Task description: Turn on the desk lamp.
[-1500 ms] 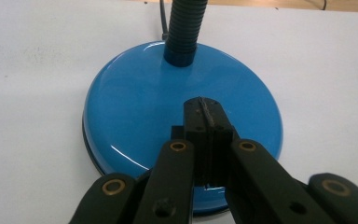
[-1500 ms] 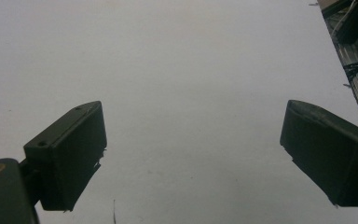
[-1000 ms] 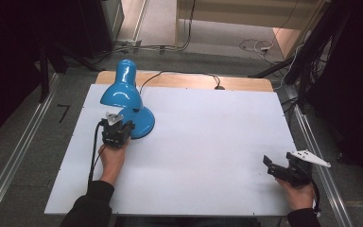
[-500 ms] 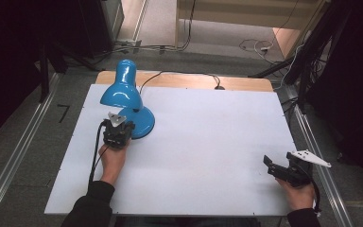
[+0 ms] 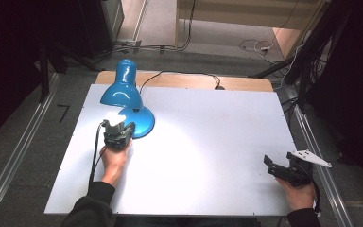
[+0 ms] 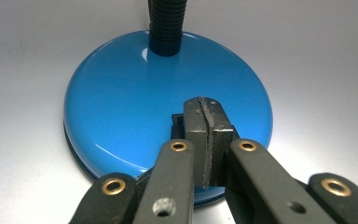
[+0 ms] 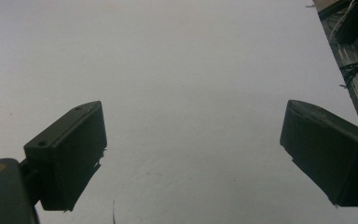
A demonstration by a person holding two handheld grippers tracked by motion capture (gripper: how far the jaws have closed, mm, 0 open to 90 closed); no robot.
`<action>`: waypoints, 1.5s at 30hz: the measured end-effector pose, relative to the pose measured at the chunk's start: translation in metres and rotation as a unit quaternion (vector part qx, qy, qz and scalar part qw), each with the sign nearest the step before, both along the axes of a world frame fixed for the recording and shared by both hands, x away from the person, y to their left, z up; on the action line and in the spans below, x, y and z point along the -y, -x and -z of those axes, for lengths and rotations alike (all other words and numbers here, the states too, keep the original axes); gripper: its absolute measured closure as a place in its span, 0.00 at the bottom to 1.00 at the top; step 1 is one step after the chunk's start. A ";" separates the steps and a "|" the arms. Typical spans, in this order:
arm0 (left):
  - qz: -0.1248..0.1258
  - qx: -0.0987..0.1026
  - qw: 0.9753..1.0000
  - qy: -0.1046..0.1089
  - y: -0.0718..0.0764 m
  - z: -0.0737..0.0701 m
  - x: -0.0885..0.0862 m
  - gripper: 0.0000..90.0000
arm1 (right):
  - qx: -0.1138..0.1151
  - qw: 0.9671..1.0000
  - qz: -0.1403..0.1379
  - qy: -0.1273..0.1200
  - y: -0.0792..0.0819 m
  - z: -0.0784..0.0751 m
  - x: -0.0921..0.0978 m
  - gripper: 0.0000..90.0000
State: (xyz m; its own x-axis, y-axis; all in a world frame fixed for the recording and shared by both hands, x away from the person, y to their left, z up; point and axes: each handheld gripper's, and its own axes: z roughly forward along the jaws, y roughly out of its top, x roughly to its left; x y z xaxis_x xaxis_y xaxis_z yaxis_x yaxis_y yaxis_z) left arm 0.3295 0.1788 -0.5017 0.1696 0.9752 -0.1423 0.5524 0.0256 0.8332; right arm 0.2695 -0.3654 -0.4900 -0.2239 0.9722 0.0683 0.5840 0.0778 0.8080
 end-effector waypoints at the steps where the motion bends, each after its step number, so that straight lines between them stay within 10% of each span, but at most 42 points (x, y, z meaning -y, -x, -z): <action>1: 0.002 0.001 1.000 0.001 0.000 -0.001 0.000 1.00 | 0.000 1.000 0.000 0.000 0.000 0.000 0.000 0.06; 45: -0.007 0.006 1.000 0.025 0.010 -0.011 -0.008 0.71 | 0.002 1.000 0.000 -0.002 0.001 -0.001 0.002 0.06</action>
State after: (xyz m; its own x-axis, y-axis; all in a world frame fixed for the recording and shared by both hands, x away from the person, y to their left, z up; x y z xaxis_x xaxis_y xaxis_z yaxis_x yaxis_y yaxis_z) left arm 0.3190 0.1868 -0.4908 0.1583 0.9692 -0.1886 0.5413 0.0746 0.8375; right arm 0.2690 -0.3671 -0.4894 -0.2240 0.9719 0.0719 0.5815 0.0741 0.8102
